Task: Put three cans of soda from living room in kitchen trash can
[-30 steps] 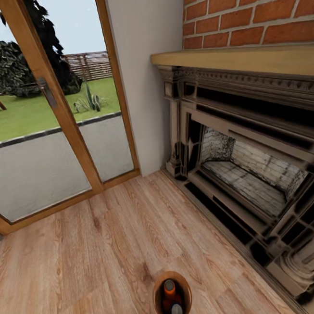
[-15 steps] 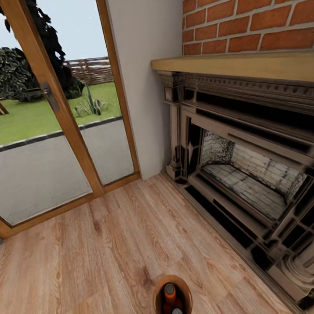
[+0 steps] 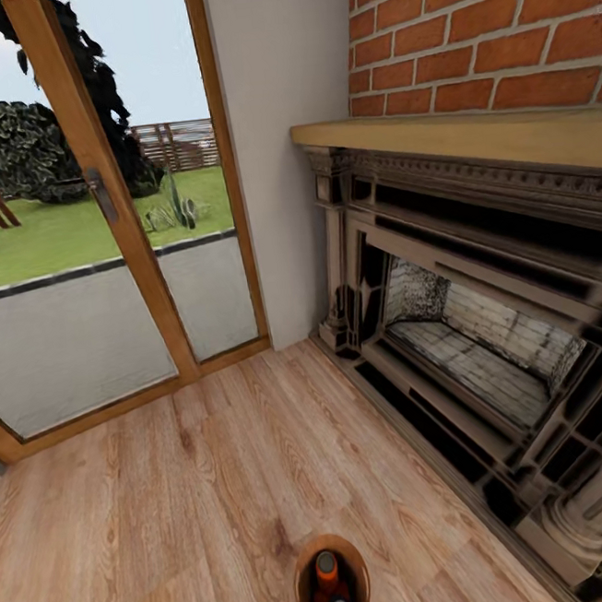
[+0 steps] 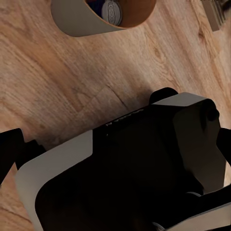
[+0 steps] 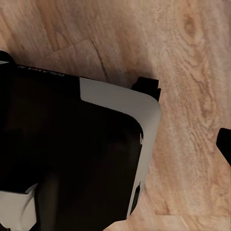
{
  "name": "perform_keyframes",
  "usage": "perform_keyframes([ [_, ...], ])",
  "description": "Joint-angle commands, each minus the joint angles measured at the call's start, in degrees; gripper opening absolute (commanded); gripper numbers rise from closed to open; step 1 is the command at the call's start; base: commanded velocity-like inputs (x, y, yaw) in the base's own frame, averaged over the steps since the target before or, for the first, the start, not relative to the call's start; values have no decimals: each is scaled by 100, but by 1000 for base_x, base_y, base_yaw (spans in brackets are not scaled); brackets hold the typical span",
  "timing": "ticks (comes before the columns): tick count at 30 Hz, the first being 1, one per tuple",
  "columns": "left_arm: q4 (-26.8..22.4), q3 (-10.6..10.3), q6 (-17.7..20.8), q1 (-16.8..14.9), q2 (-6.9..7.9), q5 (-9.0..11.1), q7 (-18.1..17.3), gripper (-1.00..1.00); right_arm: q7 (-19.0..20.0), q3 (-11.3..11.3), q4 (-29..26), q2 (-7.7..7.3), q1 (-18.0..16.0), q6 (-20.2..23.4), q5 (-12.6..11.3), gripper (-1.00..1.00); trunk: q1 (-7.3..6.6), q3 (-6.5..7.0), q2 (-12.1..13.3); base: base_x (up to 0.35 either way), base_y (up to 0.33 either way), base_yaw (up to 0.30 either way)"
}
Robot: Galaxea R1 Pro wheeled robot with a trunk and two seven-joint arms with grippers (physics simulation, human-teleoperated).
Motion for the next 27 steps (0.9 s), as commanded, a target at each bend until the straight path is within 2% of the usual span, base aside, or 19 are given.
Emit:
perform_keyframes([
  [1, 0, -1, 0, 0, 2, 0, 0, 100, -21, 0, 0, 0, 1, 0, 0, 100, 0, 10, 0, 0, 0, 0],
  [5, -1, -1, 0, 0, 1, 0, 0, 100, -190, -1, 0, 2, 2, 0, 0, 100, 0, 47, 0, 0, 0, 0],
  [10, -2, -1, -2, 0, 1, 0, 0, 100, -519, -2, 0, 90, 2, 0, 0, 100, 0, 93, 0, 0, 0, 0],
  [27, -8, -1, -2, 0, 0, 0, 0, 100, -589, -3, 0, 132, 2, 0, 0, 100, 0, 251, 0, 0, 0, 0],
])
